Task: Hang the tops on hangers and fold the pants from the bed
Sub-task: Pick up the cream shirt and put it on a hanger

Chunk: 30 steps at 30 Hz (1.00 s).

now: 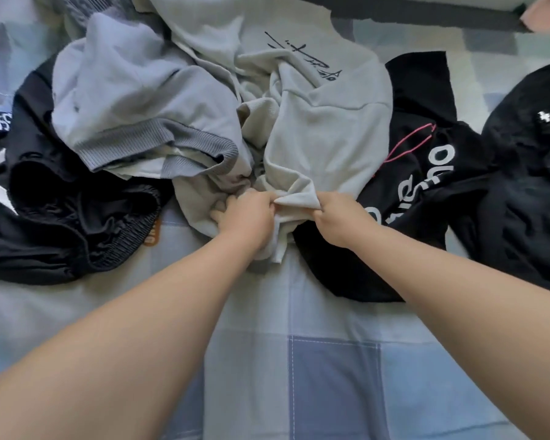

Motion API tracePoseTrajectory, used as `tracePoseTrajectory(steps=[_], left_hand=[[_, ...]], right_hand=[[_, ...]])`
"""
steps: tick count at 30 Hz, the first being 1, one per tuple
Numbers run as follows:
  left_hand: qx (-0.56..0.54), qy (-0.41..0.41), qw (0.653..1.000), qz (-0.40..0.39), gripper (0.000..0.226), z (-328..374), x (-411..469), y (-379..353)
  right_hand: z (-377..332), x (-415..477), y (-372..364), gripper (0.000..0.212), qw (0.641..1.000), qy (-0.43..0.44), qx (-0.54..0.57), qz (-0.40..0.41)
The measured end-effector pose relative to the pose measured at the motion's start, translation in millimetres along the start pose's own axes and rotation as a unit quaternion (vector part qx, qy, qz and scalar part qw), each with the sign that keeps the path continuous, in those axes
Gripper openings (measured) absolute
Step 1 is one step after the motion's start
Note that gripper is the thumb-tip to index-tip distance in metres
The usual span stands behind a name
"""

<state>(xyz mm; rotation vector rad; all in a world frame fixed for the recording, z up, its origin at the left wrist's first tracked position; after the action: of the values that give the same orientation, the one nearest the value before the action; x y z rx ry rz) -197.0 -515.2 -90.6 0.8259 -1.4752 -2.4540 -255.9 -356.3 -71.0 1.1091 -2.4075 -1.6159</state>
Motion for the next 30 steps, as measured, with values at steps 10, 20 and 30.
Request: tracePoseTrajectory(steps=[10,20,30], left_hand=[[0.048,-0.159,0.986,0.003,0.027,55,-172,-9],[0.038,-0.205,0.974,-0.089,0.030,133,-345,-25],[0.090,-0.302,0.922,-0.225,0.033,185,-478,-67]], right_hand=[[16,-179,49,0.034,0.996,-0.050,0.072,0.010],[43,-391,60,0.052,0.962,-0.134,0.227,0.078],[74,-570,37,0.056,0.921,-0.253,0.283,0.085]])
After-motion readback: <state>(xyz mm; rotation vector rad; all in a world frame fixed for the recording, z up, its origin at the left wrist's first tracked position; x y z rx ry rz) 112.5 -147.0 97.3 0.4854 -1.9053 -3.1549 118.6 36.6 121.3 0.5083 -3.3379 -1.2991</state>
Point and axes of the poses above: each hand's wrist, its own x-axis towards the middle knuckle, its own y-axis out of the back of the hand, z = x × y, the point moved 1 cm from there along x, towards the middle knuckle, and after that the axes turned 8 degrees about y, right-handed, at the moved point
